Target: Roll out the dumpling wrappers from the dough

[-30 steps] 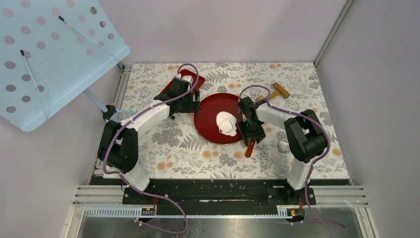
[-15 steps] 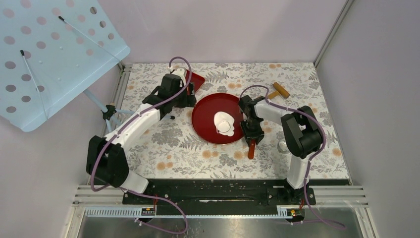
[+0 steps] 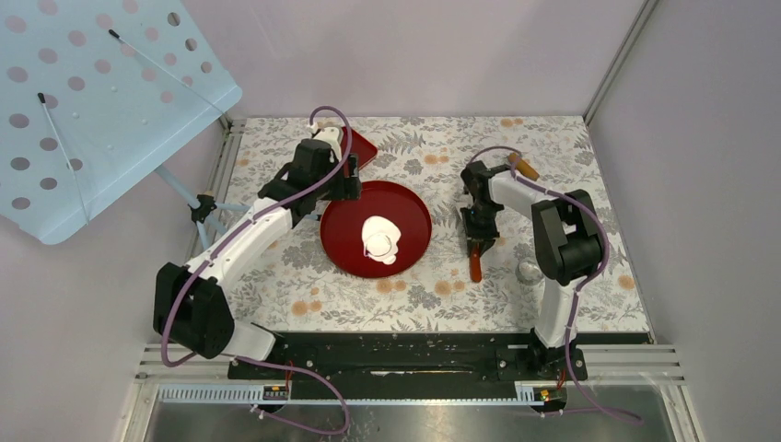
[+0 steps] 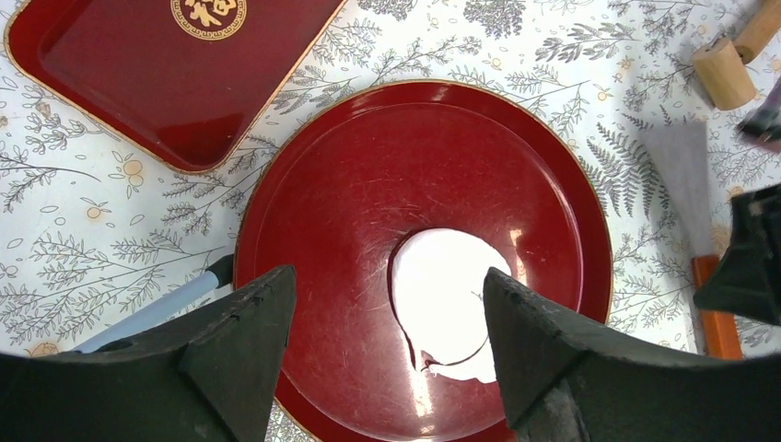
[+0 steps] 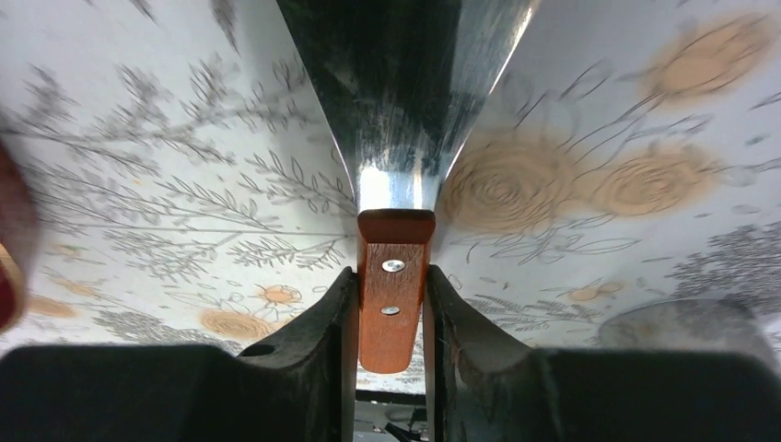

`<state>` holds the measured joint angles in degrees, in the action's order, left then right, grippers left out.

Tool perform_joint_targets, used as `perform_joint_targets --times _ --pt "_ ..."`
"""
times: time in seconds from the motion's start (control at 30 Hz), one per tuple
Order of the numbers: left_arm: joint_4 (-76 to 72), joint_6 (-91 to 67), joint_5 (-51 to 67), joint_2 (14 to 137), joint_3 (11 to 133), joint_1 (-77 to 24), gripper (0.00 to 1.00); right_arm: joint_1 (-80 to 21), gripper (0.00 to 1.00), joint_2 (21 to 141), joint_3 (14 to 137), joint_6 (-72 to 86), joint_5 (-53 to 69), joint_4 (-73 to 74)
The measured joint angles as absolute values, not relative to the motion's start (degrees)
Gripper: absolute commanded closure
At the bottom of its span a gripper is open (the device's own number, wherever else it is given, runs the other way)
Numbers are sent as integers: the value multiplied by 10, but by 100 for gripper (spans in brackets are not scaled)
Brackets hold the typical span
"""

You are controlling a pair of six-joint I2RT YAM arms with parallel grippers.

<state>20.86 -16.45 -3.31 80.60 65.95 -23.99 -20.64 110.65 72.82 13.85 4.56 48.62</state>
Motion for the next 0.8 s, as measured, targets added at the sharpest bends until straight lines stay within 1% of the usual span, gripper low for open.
perform_joint_targets --times 0.1,0.2,0.3,0.47,0.53,0.7,0.8 --pt "209 -164 -33 814 660 -240 21 -194 100 1110 766 135 41 492" --pt "209 -160 -38 825 658 -240 13 -192 100 1108 806 117 36 500" --pt "210 -152 -54 850 657 -240 10 -192 100 1090 830 83 19 502" --pt "221 -144 -78 907 644 -225 10 -196 100 1030 838 -1 10 512" --pt "231 -145 -78 925 638 -208 11 -206 100 1007 838 -44 13 522" --pt "237 -154 -51 966 636 -156 16 -258 100 958 821 -158 50 540" --pt "240 -157 -36 979 636 -149 18 -295 100 952 820 -232 75 559"
